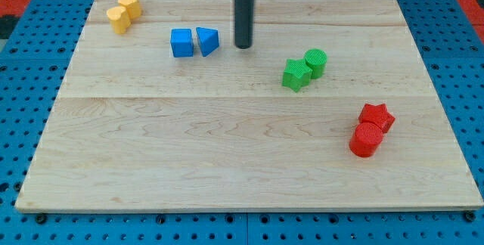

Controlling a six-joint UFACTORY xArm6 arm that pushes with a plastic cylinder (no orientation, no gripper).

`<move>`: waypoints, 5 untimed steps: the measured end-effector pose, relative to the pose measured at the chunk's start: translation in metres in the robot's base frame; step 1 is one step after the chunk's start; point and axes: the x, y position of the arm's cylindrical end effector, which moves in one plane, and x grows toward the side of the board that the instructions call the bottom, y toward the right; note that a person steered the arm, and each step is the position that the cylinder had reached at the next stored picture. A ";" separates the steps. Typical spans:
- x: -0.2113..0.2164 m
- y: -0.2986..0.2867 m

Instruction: Move the blue cube towards the yellow blocks

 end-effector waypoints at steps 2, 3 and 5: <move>0.015 -0.063; 0.028 -0.092; 0.010 -0.116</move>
